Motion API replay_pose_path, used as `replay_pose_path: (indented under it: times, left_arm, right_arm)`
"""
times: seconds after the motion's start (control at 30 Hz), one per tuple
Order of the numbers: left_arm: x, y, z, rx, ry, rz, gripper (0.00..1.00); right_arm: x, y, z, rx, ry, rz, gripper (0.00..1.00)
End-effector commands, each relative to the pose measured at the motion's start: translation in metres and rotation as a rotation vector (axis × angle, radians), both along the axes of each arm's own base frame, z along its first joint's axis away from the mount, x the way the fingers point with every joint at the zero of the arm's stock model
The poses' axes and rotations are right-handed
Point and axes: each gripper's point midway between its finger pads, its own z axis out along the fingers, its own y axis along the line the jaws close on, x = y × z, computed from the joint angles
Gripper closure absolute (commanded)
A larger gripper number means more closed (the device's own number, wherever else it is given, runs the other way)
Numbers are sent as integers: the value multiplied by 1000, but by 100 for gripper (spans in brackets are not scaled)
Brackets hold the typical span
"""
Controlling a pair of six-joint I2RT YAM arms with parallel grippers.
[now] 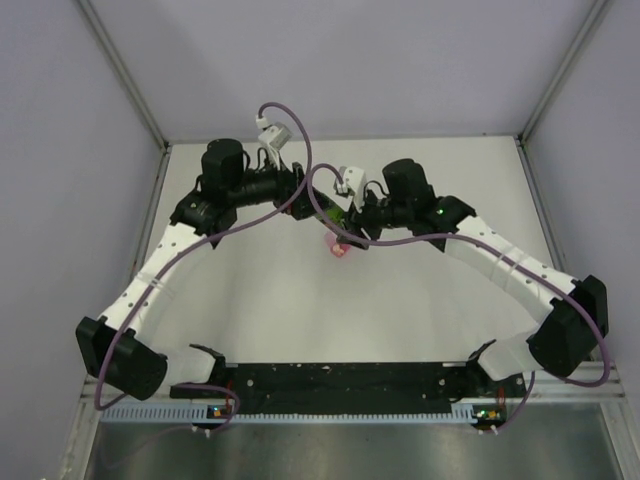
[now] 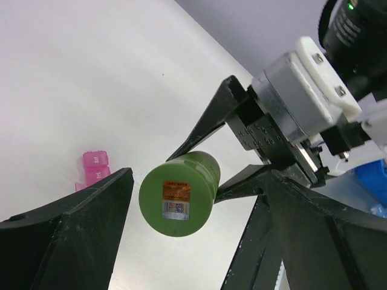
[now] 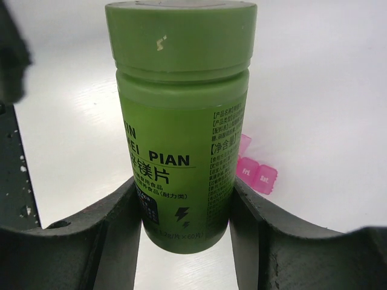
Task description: Sort the pills into containers
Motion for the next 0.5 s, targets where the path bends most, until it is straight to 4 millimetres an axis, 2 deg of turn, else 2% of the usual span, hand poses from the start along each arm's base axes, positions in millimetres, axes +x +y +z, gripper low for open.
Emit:
replay_pose_path:
  times: [0.0,0.2,0.47]
  left_arm:
    - [19,3,8,-22,99,125,7]
    - [21,3,-4,-1,166,148,14]
    - [21,-1,-9,-3,193,125,37]
  right_arm:
    - [12,2,37,57,-132,-75,100]
    - [16,0,41,55,-153,-101,100]
    - [17,0,37,50,-151,-111,100]
